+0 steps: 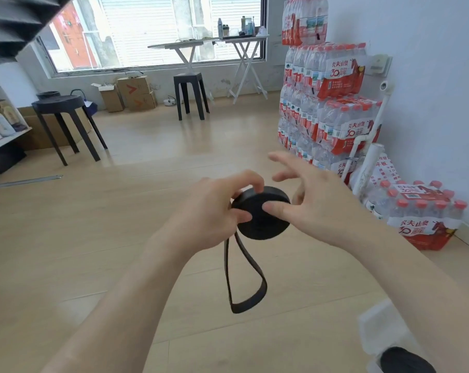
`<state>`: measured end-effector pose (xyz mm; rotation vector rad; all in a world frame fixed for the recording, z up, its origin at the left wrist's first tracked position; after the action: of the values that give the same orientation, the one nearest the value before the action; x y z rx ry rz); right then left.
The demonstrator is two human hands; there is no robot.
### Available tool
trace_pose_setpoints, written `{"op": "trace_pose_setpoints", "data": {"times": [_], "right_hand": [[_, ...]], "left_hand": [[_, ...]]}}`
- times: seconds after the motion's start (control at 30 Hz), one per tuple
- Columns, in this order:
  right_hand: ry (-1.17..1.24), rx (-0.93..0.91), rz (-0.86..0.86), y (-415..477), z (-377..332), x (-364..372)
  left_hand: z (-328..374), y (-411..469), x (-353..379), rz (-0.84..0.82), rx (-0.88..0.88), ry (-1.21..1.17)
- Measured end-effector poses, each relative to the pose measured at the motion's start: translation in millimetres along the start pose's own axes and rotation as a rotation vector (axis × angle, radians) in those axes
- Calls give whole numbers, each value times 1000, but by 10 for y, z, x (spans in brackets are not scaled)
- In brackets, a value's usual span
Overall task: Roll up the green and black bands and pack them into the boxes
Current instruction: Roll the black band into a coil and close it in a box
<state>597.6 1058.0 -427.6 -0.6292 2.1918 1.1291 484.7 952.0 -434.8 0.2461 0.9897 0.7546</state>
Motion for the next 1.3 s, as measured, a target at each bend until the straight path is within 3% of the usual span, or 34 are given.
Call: {"op": "trace_pose_setpoints", "data": {"times": [0.1, 0.3, 0.53, 0.77, 1.03, 1.3], "right_hand": [[-138, -125, -85, -76, -141, 153], [-181, -141, -66, -55, -116, 188], [-95, -111, 0, -55, -78, 170], [-34, -104, 26, -45, -53, 180], [249, 115, 76, 32, 180, 112], [584, 357, 47, -13, 267, 196]], "left_hand": [[39, -15, 55, -53, 91, 129], [-37, 17, -3, 61, -19, 58], [-121, 43, -49, 129, -80, 28], [-57, 39, -64, 155, 13, 100], [-293, 66, -48, 133, -249, -194], [-324, 76, -69, 202, -327, -449]]}}
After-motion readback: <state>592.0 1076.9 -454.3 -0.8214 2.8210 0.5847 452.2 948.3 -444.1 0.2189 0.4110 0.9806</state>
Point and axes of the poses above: each hand's wrist, its own y-axis towards the middle knuckle, its own x-axis out of the palm, z = x × y, the point moved 6 cm from there along y, towards the middle knuckle, and after that the axes turned 15 degrees about z, right-handed, at the moved point
